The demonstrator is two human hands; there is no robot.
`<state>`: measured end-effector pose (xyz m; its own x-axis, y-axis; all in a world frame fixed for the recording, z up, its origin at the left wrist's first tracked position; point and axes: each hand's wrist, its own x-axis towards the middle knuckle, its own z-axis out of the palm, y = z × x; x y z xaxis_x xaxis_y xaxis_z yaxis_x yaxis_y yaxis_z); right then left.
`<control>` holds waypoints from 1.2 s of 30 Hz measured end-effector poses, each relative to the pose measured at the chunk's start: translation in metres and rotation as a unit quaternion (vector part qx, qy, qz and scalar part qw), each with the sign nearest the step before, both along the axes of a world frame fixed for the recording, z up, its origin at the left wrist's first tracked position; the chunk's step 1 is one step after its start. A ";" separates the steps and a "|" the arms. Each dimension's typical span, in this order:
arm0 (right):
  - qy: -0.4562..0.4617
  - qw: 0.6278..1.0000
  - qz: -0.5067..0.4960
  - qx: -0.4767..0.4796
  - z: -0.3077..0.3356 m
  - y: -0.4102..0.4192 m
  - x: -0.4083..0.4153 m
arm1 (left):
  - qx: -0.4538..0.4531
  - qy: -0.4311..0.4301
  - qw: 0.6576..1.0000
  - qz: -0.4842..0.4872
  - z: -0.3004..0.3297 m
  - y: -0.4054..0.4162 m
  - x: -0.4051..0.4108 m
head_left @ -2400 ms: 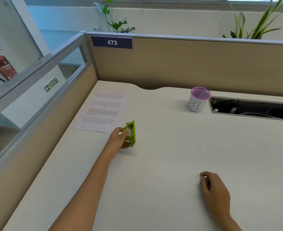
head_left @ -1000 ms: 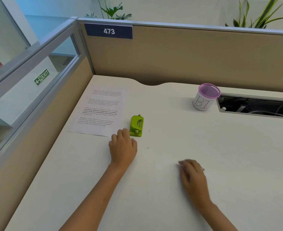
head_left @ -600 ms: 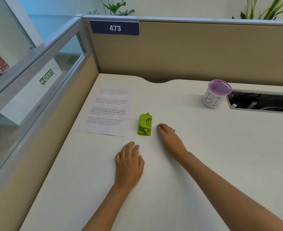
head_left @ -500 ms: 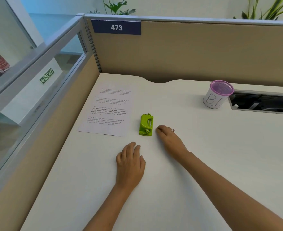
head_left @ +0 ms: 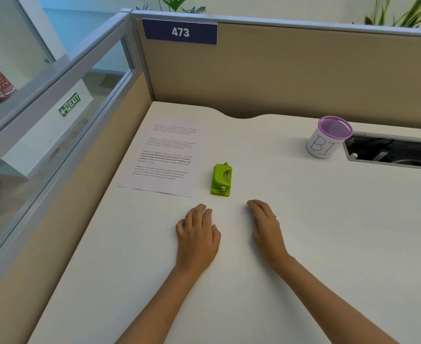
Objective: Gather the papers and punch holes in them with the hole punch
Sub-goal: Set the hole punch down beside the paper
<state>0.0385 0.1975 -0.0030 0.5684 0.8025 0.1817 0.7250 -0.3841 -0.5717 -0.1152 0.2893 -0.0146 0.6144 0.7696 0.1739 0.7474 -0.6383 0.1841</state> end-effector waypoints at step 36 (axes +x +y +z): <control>0.357 0.914 -0.186 0.047 0.036 -0.024 0.080 | -0.040 0.007 0.998 -0.048 0.005 -0.047 0.047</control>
<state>0.1189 0.1735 0.0328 0.7996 0.5289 -0.2845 -0.0174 -0.4531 -0.8913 -0.0678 0.2427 -0.0095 0.6882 0.7178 0.1056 0.6858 -0.6911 0.2283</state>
